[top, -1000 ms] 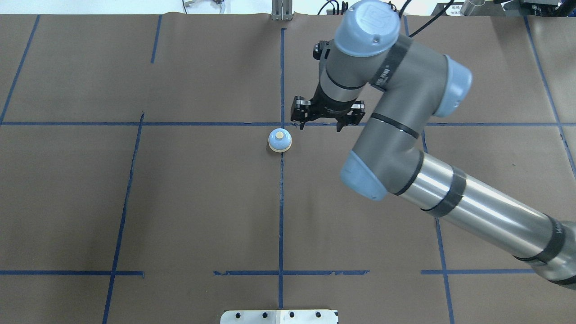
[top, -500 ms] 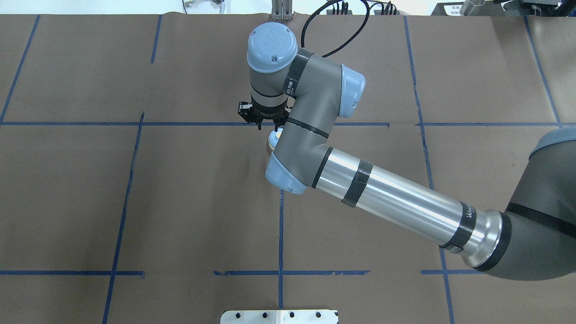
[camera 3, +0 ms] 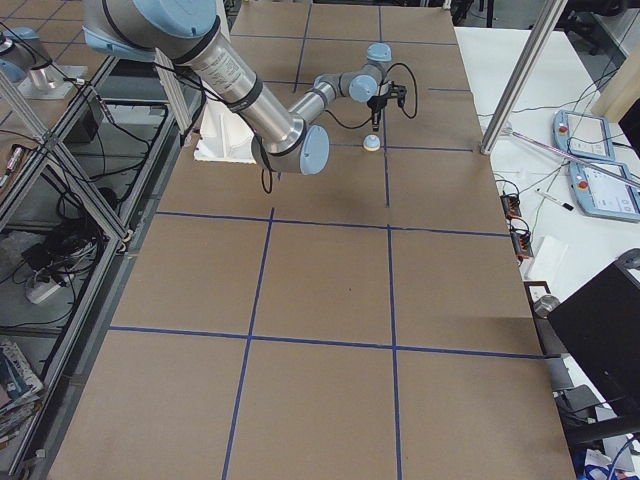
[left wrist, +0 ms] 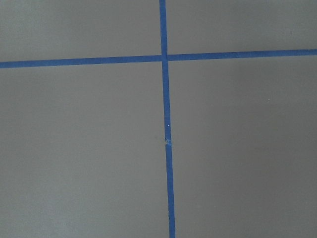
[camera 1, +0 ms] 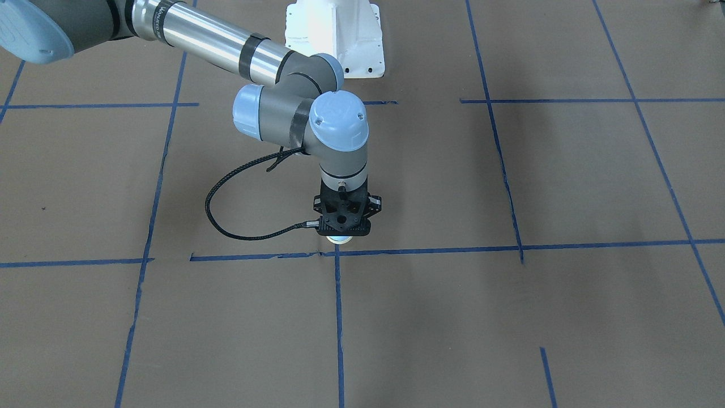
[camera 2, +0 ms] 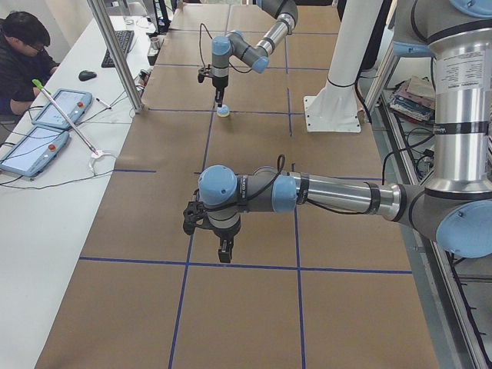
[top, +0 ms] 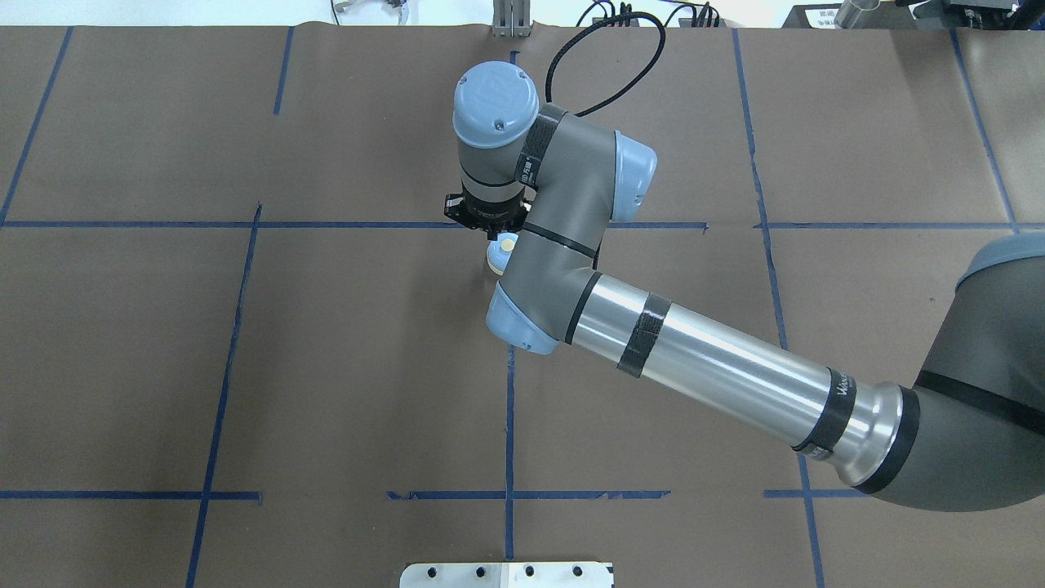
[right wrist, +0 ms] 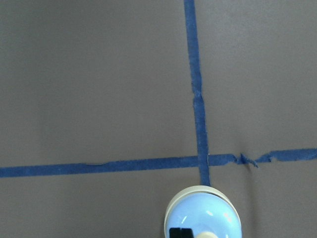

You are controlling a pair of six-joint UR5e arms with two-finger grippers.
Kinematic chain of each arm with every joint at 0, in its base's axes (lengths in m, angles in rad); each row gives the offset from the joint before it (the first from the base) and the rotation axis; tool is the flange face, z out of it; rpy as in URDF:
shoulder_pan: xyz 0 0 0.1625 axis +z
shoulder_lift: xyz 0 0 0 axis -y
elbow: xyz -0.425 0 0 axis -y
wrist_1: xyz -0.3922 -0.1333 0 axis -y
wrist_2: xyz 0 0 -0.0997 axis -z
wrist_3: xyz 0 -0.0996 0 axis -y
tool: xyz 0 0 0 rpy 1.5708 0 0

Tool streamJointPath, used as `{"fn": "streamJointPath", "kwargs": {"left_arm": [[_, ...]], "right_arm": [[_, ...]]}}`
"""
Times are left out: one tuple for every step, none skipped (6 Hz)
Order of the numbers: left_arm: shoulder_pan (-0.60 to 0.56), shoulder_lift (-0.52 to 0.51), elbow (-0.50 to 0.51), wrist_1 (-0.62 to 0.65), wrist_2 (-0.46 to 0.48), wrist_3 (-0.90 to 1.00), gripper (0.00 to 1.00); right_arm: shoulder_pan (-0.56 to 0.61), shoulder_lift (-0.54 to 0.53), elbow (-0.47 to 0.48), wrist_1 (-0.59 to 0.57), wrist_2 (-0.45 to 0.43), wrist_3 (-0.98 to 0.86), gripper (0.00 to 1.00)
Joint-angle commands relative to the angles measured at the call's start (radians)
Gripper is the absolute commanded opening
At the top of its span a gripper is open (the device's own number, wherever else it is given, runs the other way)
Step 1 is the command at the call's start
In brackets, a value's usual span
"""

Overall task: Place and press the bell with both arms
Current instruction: 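Press down on the bell top with the right gripper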

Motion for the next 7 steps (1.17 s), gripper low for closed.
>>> {"fn": "streamJointPath", "kwargs": {"left_arm": [[0.000, 0.000, 0.000, 0.000, 0.000, 0.000, 1.00], [0.000, 0.000, -0.001, 0.000, 0.000, 0.000, 1.00], [0.000, 0.000, -0.001, 0.000, 0.000, 0.000, 1.00], [0.000, 0.000, -0.001, 0.000, 0.000, 0.000, 1.00], [0.000, 0.000, -0.001, 0.000, -0.002, 0.000, 1.00], [0.000, 0.000, -0.001, 0.000, -0.002, 0.000, 1.00], [0.000, 0.000, -0.001, 0.000, 0.000, 0.000, 1.00]], "right_arm": [[-0.002, -0.017, 0.003, -0.024, 0.002, -0.002, 0.07], [-0.003, -0.021, 0.004, -0.024, 0.002, -0.001, 0.07], [-0.009, -0.023, 0.003, -0.023, -0.002, -0.001, 0.07], [-0.009, -0.020, 0.004, -0.024, -0.001, -0.001, 0.07], [-0.006, -0.014, 0.009, -0.024, 0.002, -0.001, 0.07], [0.015, -0.012, 0.052, -0.041, 0.025, -0.004, 0.09], [0.052, -0.011, 0.085, -0.067, 0.075, -0.007, 0.22]]}}
